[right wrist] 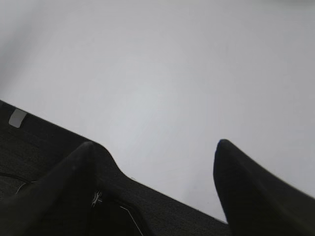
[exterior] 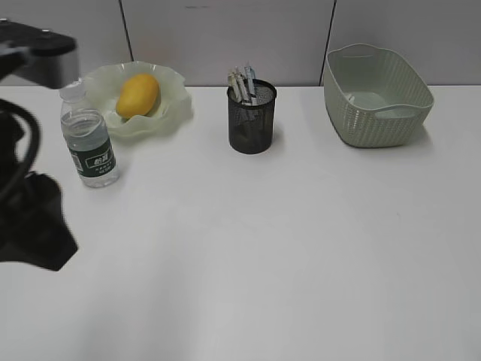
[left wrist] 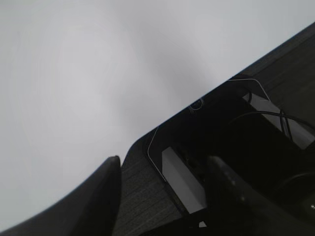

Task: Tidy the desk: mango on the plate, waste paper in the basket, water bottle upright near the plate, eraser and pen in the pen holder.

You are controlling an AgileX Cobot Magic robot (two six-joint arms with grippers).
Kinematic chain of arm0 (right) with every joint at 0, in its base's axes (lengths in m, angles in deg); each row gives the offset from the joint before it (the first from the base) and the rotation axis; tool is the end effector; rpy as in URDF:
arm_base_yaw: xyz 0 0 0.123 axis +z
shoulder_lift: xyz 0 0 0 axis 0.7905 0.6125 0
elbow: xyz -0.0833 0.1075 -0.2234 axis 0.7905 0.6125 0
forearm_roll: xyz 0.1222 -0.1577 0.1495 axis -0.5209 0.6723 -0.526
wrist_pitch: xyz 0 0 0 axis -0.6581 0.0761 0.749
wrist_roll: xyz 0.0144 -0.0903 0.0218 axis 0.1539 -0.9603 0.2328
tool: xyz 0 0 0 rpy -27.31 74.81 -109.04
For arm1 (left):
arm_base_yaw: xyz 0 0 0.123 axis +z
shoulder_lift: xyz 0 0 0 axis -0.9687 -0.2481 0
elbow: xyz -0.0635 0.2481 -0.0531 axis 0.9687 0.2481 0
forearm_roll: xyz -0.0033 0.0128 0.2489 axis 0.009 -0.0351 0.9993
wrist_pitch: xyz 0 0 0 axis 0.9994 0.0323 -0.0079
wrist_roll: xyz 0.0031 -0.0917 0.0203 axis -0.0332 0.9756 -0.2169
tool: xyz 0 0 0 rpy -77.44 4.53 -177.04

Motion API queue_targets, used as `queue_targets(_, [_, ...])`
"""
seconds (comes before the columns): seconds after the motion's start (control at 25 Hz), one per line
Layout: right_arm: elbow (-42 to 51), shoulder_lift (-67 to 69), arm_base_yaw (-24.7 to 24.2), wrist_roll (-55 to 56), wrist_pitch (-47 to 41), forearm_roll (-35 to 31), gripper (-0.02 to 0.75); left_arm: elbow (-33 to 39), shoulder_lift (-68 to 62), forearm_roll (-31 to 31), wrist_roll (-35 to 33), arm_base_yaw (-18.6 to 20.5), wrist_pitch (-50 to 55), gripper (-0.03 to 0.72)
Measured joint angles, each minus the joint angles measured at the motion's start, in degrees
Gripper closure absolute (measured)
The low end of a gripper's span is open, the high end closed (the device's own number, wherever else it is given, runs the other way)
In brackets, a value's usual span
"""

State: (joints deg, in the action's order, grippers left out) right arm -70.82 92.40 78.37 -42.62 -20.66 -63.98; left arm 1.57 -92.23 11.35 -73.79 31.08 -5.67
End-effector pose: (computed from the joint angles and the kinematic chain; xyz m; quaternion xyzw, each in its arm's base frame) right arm 0.0815 0.0433 0.2704 -0.1974 0.8936 0.1119 0.3874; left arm 0.1622 -0.1622 0.2866 0.2833 0.9508 -0.0671 0.1058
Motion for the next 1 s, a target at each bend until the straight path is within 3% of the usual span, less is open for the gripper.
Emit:
queue_targets(0.4, [0.0,0.0,0.0,0.0,0.0,0.0,0.158,16.9,31.3,2.1,8.1,0.0,-1.2,0.272])
queue_targets(0.76, [0.0,0.0,0.0,0.0,0.0,-0.2,0.158,25.3,54.5,4.2,8.5,0.0,-1.4,0.272])
queue_targets(1.0, [0.0,0.0,0.0,0.0,-1.4,-0.4,0.158,28.5,60.1,8.3,8.6,0.0,-0.8,0.272])
